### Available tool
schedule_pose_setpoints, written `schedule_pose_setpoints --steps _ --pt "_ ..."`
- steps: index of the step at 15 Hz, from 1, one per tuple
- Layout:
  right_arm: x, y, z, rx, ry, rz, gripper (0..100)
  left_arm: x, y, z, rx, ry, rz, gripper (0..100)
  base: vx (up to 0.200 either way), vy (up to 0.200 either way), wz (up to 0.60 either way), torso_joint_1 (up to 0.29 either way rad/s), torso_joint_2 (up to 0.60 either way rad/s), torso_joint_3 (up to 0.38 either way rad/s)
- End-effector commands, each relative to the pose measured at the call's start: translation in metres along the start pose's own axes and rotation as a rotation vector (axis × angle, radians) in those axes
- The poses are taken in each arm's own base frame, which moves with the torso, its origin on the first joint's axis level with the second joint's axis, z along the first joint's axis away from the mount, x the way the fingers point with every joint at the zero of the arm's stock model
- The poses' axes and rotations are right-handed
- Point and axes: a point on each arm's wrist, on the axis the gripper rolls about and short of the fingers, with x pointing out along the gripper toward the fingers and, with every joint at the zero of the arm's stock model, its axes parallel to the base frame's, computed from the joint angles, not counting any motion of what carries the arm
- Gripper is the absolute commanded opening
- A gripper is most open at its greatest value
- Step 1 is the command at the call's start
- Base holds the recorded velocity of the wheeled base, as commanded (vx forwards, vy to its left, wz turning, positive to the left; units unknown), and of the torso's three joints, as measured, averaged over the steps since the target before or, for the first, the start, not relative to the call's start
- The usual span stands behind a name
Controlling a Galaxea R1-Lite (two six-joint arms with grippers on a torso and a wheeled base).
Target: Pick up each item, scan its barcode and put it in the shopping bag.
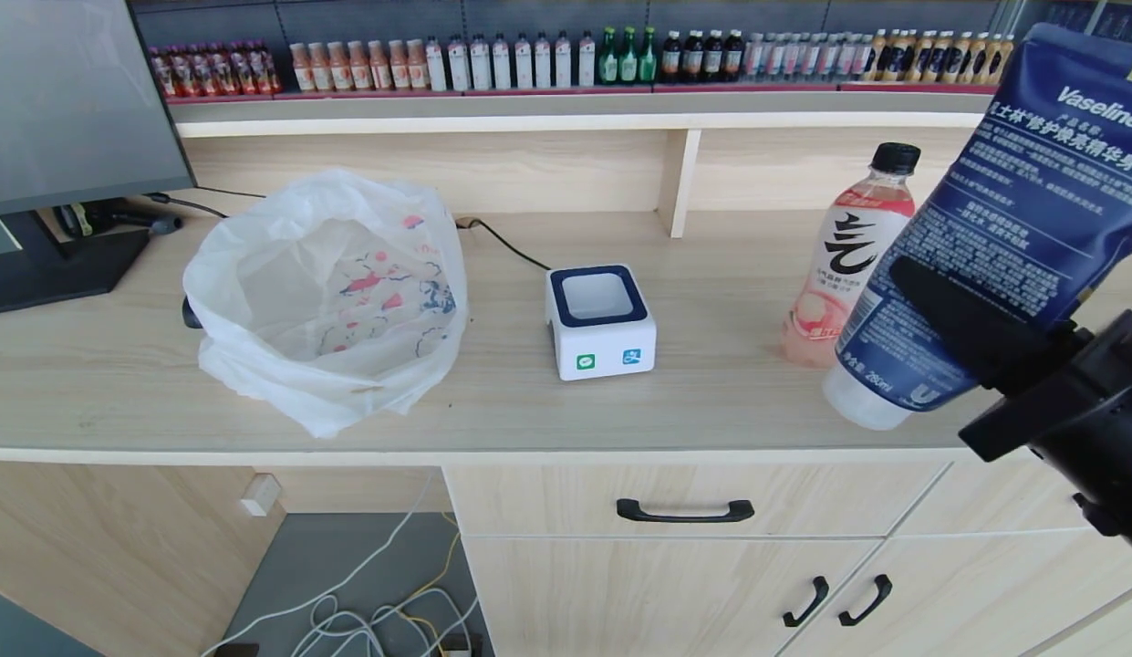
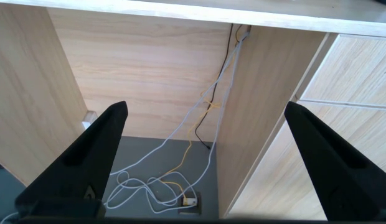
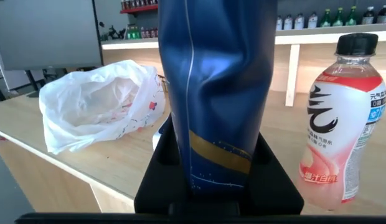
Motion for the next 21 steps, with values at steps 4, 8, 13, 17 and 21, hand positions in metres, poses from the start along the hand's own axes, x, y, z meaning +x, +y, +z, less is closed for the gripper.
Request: schedule_pose_setpoints --steps 4,8,13,17,21 --pt "-0.009 0.008 0.007 0.141 -0.019 0.134 0 0.000 0.000 0.000 -0.001 0.000 0.000 100 0.000 0.000 0.00 0.000 0.00 0.000" --pt "-0.008 0.012 0.003 0.291 0.026 0.326 0 0.000 0.000 0.000 -0.001 0.000 0.000 100 0.000 0.000 0.00 0.000 0.00 0.000" --pt "0.006 0.016 0.006 0.475 0.043 0.404 0 0.000 0.000 0.000 -0.001 -0.002 -0.002 100 0.000 0.000 0.00 0.000 0.00 0.000" --pt "0.025 0.020 0.010 0.608 0.004 0.426 0 0.000 0.000 0.000 -0.001 0.000 0.000 100 0.000 0.000 0.00 0.000 0.00 0.000" --pt "0.026 0.031 0.002 0.687 -0.005 0.484 0 0.000 0.000 0.000 -0.001 0.000 0.000 100 0.000 0.000 0.00 0.000 0.00 0.000"
